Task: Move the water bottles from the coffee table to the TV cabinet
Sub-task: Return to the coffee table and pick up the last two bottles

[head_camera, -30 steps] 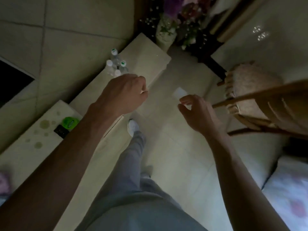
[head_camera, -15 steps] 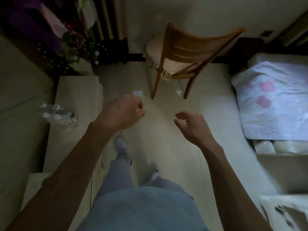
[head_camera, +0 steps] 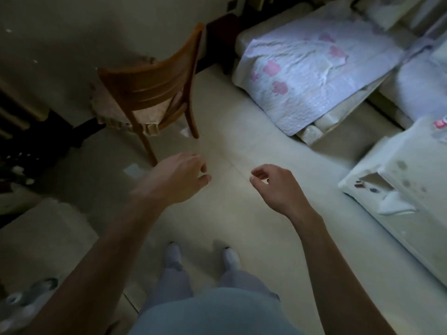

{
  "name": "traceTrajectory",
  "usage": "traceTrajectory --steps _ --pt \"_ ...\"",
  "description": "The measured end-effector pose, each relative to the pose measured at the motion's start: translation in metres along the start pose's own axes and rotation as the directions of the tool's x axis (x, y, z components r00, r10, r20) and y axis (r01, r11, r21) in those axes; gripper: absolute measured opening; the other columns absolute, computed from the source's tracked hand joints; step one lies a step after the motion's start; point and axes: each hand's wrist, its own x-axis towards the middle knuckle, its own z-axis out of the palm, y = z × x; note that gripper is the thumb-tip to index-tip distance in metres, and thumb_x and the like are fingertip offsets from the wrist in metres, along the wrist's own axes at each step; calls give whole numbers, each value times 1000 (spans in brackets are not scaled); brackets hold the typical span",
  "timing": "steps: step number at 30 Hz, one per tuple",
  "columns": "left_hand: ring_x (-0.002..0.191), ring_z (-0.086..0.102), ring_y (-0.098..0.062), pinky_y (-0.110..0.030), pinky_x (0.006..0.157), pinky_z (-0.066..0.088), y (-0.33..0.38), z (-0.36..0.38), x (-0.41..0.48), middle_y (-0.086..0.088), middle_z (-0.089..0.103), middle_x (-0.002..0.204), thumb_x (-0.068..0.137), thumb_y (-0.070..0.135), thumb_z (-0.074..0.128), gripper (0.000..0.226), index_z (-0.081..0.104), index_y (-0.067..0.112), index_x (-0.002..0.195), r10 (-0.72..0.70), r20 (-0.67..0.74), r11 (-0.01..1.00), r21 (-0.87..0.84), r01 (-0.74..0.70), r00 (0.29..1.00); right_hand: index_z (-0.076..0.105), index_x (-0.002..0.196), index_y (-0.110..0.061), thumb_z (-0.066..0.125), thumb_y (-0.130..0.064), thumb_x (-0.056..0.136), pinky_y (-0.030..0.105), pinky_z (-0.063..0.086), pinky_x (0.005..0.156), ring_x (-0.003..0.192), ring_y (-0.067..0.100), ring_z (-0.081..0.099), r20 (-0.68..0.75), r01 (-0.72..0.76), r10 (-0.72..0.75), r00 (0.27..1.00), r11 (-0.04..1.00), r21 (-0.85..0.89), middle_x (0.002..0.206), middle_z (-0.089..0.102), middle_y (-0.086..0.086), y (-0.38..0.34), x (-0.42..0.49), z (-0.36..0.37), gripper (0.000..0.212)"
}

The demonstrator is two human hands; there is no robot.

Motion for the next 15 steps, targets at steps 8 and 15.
traceTrajectory --steps 8,15 --pt "91 60 -14 -27 78 51 28 -21 48 -1 62 110 96 36 53 30 59 13 114 235 156 953 155 -259 959 67 111 -19 59 -32 91 30 48 88 99 13 61 -176 -222 231 957 972 72 108 68 -3 32 -42 -16 25" --pt "102 60 -22 -35 86 49 116 -2 79 -1 63 114 92 41 54 30 60 19 110 393 227 856 264 -445 891 67 112 -17 59 -31 92 32 49 90 101 15 62 -265 -335 362 894 931 145 109 68 -1 87 -82 -47 26"
